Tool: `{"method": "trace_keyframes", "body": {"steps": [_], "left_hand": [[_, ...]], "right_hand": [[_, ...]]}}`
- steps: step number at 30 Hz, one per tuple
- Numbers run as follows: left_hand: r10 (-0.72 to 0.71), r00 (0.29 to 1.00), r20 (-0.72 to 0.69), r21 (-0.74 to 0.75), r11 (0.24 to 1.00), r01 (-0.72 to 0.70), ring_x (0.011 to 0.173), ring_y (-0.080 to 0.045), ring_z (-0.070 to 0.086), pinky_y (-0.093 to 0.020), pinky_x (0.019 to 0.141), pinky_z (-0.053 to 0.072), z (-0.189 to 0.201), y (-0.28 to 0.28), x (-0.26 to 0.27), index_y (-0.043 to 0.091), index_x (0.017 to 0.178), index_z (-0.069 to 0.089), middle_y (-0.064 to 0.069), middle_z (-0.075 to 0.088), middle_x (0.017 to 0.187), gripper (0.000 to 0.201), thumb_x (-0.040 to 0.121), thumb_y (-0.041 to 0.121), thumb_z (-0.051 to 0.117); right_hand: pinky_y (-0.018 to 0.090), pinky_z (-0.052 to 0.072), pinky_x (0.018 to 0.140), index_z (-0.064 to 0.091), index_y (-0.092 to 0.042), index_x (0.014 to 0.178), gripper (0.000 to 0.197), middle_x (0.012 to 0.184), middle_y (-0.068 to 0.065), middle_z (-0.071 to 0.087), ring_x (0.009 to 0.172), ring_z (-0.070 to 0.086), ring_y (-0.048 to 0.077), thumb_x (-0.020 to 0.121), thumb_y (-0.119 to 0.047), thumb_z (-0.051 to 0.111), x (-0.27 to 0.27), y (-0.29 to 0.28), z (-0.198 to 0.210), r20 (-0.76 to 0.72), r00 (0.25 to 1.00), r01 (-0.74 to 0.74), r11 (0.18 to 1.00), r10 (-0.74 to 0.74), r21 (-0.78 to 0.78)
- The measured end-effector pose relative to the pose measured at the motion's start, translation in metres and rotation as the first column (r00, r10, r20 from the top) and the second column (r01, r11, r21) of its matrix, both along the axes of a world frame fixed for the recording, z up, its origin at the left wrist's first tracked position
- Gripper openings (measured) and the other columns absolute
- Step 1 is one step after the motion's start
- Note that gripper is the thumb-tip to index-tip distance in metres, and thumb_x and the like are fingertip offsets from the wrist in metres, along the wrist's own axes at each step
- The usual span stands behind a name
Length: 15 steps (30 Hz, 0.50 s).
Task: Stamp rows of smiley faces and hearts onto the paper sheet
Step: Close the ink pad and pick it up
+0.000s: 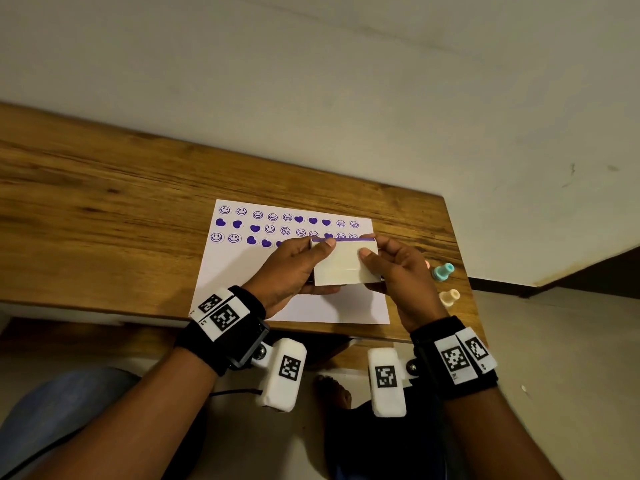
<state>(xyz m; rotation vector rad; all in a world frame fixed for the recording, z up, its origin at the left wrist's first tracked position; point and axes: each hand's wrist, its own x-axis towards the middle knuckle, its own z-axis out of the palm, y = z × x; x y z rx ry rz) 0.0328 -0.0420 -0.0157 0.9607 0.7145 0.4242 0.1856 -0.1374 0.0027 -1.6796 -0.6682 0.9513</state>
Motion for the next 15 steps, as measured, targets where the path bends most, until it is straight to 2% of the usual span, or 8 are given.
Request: {"method": "trace_keyframes", "body": {"steps": [3,6,8,9,10,12,14,15], "left_hand": [[0.048,0.999,-0.008,0.026,0.999,-0.048,0.1,-0.024,0.067,-0.043,0.08,0.059,0.003,0.0,0.001,0.011,0.113,0.063,-0.011,0.068,0.109,0.028,0.094,0.031,0.058],[0.127,0.991,-0.04,0.072,0.99,-0.124,0.091,-0.023,0.069,-0.035,0.077,0.06,0.006,0.007,-0.002,0.015,0.109,0.064,-0.01,0.07,0.102,0.024,0.092,0.032,0.061],[0.178,0.978,-0.11,0.192,0.969,-0.154,0.089,-0.021,0.07,-0.034,0.076,0.056,0.001,0.012,-0.005,0.019,0.107,0.064,-0.007,0.072,0.098,0.022,0.092,0.035,0.061],[0.198,0.966,-0.165,0.318,0.938,-0.138,0.088,-0.018,0.069,-0.033,0.077,0.055,-0.003,0.014,-0.006,0.022,0.105,0.064,-0.004,0.073,0.095,0.021,0.091,0.038,0.062],[0.211,0.951,-0.226,0.465,0.881,-0.084,0.086,-0.015,0.067,-0.033,0.078,0.053,-0.008,0.017,-0.008,0.025,0.104,0.064,-0.001,0.072,0.093,0.02,0.089,0.04,0.063],[0.205,0.906,-0.371,0.706,0.695,0.132,0.089,-0.013,0.065,-0.031,0.082,0.05,-0.018,0.016,-0.01,0.027,0.106,0.064,0.005,0.07,0.096,0.023,0.087,0.04,0.064],[0.185,0.839,-0.511,0.793,0.478,0.378,0.104,-0.017,0.058,-0.036,0.089,0.048,-0.024,0.01,-0.008,0.027,0.114,0.062,0.005,0.064,0.11,0.03,0.087,0.041,0.062],[0.166,0.798,-0.579,0.779,0.402,0.481,0.112,-0.019,0.053,-0.038,0.092,0.047,-0.025,0.007,-0.007,0.028,0.118,0.059,0.004,0.06,0.117,0.033,0.088,0.041,0.061]], "right_hand": [[0.024,0.057,0.069,0.065,-0.016,0.122,0.029,0.105,-0.003,0.077,0.095,0.072,0.01,0.093,-0.018,0.067,-0.001,0.002,-0.001,-0.002,1.0,0.028,1.0,-0.028,0.007],[0.024,0.058,0.068,0.065,-0.016,0.12,0.028,0.101,-0.003,0.077,0.095,0.073,0.011,0.092,-0.015,0.068,0.003,0.001,0.002,0.047,0.996,0.074,0.996,-0.076,0.039],[0.022,0.056,0.064,0.065,-0.015,0.119,0.029,0.098,0.0,0.077,0.089,0.073,0.011,0.091,-0.012,0.069,0.013,0.001,0.013,0.116,0.984,0.13,0.988,-0.138,0.081],[0.024,0.055,0.061,0.065,-0.015,0.12,0.03,0.096,0.003,0.077,0.085,0.073,0.012,0.091,-0.013,0.069,0.021,0.001,0.019,0.158,0.971,0.168,0.981,-0.181,0.095],[0.026,0.055,0.06,0.065,-0.015,0.12,0.03,0.095,0.005,0.077,0.081,0.073,0.013,0.091,-0.013,0.07,0.032,0.003,0.026,0.208,0.955,0.197,0.976,-0.213,0.098],[0.031,0.059,0.068,0.068,-0.015,0.116,0.028,0.091,0.008,0.077,0.079,0.074,0.015,0.088,-0.015,0.073,0.059,0.008,0.037,0.339,0.916,0.202,0.977,-0.215,0.074],[0.033,0.06,0.075,0.07,-0.017,0.109,0.025,0.091,0.006,0.076,0.081,0.073,0.017,0.084,-0.019,0.077,0.091,0.019,0.04,0.45,0.876,0.196,0.981,-0.175,0.0],[0.032,0.06,0.073,0.07,-0.018,0.105,0.025,0.09,0.004,0.074,0.08,0.072,0.017,0.082,-0.021,0.079,0.107,0.026,0.038,0.479,0.863,0.21,0.976,-0.159,-0.053]]}}
